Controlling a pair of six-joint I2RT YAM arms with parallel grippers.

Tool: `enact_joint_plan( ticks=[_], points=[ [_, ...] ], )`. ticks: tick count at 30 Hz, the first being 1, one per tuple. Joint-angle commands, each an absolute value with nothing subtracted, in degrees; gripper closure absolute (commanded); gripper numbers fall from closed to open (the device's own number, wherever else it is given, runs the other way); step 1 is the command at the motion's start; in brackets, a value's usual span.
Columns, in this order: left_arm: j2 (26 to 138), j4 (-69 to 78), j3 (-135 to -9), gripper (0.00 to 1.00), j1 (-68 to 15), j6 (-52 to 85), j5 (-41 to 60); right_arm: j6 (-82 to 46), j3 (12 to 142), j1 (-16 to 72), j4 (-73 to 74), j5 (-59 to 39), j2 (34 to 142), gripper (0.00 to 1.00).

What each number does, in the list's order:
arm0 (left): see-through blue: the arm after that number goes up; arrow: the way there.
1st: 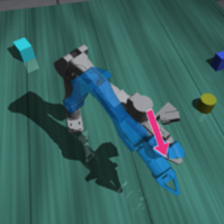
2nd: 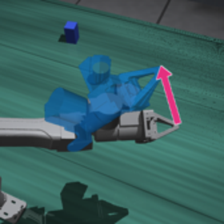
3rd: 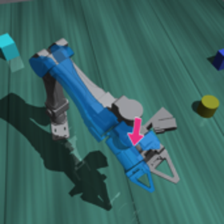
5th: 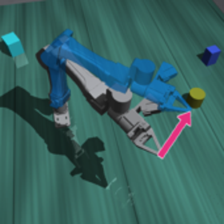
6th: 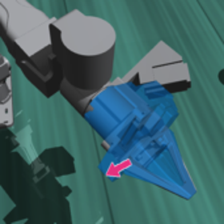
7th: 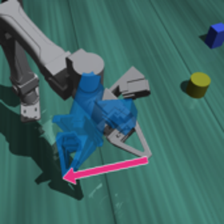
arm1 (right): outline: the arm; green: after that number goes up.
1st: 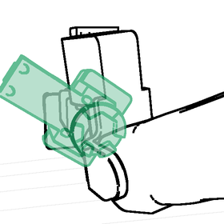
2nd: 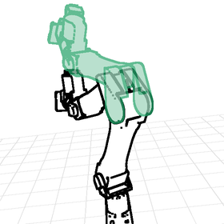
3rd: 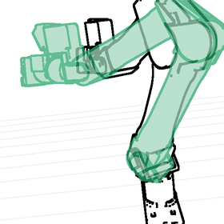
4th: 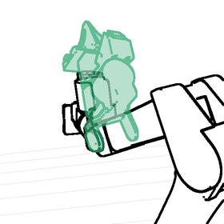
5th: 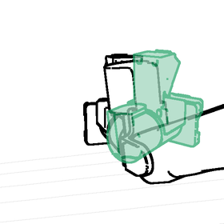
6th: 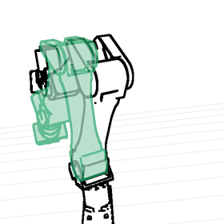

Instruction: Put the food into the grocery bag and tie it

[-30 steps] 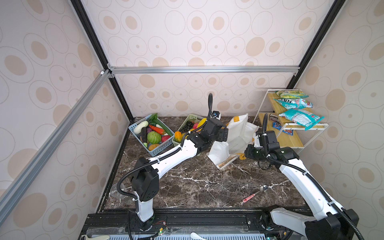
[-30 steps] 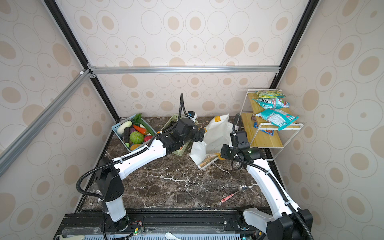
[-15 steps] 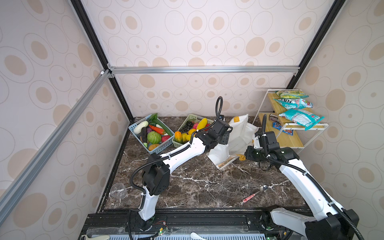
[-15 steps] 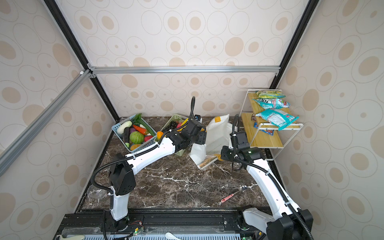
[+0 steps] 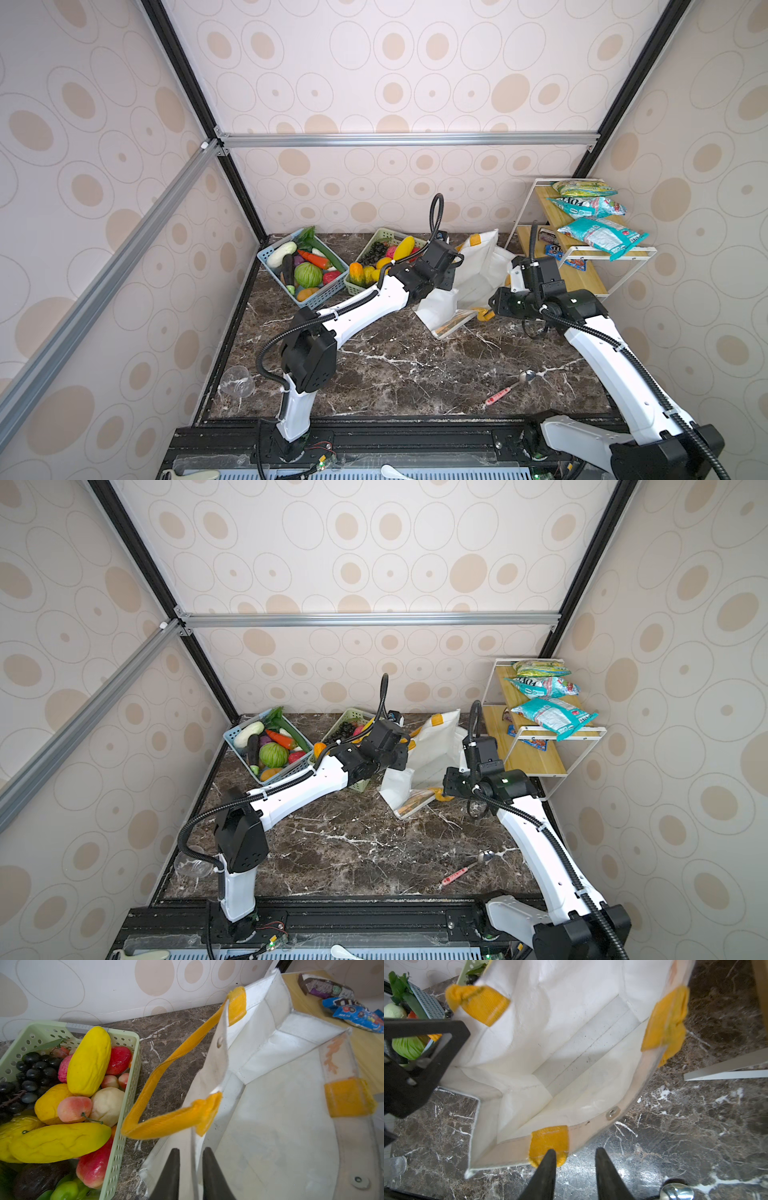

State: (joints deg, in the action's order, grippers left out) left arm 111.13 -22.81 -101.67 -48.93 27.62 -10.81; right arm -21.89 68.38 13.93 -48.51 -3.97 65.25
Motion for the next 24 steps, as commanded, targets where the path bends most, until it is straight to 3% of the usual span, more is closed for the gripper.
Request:
enact_joint_plan(
  ticks=[1, 24],
  points=[
    [107.37, -23.42, -100.99, 0.88, -49.30, 27.60, -9.82, -20.16, 72.37, 14.27, -51.55, -2.38, 65.08, 0.61],
    [89.30, -24.81, -81.03, 0.87, -49.04, 29.80, -1.75, -17.68, 77.17, 14.23, -49.48, 3.78, 71.76, 0.55]
  ],
)
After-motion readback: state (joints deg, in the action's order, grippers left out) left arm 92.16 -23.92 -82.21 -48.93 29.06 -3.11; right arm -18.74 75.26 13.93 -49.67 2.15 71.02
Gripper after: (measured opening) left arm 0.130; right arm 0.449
